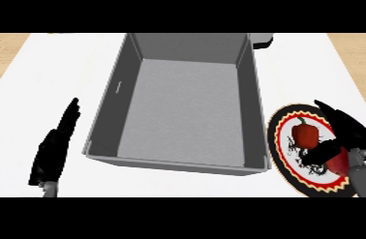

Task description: Pick the bell pepper from the plate and place it in the cardboard box

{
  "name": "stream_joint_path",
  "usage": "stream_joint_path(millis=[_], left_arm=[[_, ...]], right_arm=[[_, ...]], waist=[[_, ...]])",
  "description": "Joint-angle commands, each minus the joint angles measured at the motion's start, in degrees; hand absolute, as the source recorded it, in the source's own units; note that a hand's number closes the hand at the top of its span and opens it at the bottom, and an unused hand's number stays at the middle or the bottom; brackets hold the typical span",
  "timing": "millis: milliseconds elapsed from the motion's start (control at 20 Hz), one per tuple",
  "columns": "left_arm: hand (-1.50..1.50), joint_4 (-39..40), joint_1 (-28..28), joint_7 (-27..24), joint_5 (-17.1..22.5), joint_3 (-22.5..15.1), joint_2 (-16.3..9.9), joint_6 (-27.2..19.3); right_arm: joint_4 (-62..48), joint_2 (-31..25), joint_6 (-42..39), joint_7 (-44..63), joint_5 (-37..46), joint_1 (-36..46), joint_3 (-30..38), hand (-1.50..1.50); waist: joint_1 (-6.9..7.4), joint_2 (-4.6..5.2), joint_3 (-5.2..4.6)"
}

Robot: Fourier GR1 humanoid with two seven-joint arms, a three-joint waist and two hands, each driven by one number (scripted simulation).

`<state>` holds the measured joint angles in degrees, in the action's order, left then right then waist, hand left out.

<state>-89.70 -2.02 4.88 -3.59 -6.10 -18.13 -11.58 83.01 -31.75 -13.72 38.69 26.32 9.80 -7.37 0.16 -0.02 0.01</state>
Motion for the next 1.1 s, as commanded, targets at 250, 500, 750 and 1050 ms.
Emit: stream_joint_path(millis=[250, 500, 750, 1050], left_arm=[[0.00, 3.09, 1.74, -1.44, -2.94, 4.18, 2.96, 3.11], [0.00, -1.28, -0.92, -0.09, -1.63, 6.57, 1.54, 6.10], [0.00, -0.56, 2.90, 3.13, -4.27, 5.19, 4.45, 5.02], [0.00, -0.21, 2.45, 1.92, -5.52, 6.57, 5.79, 6.81]], right_arm=[[0.65, 4.38, -2.57, -2.79, 5.63, -1.66, 4.69, -1.50], [-5.54, 7.54, -1.05, -4.06, 8.29, 2.93, 5.08, -1.50], [-12.30, 5.36, -2.88, -10.38, 9.64, 3.08, 7.31, -1.50], [-9.83, 10.67, -2.60, -8.87, 11.57, 0.83, 7.34, 1.50]], waist=[[-0.17, -0.01, -0.02], [0.11, 0.01, -0.01], [0.08, 0.05, 0.00], [-0.09, 0.00, -0.01]])
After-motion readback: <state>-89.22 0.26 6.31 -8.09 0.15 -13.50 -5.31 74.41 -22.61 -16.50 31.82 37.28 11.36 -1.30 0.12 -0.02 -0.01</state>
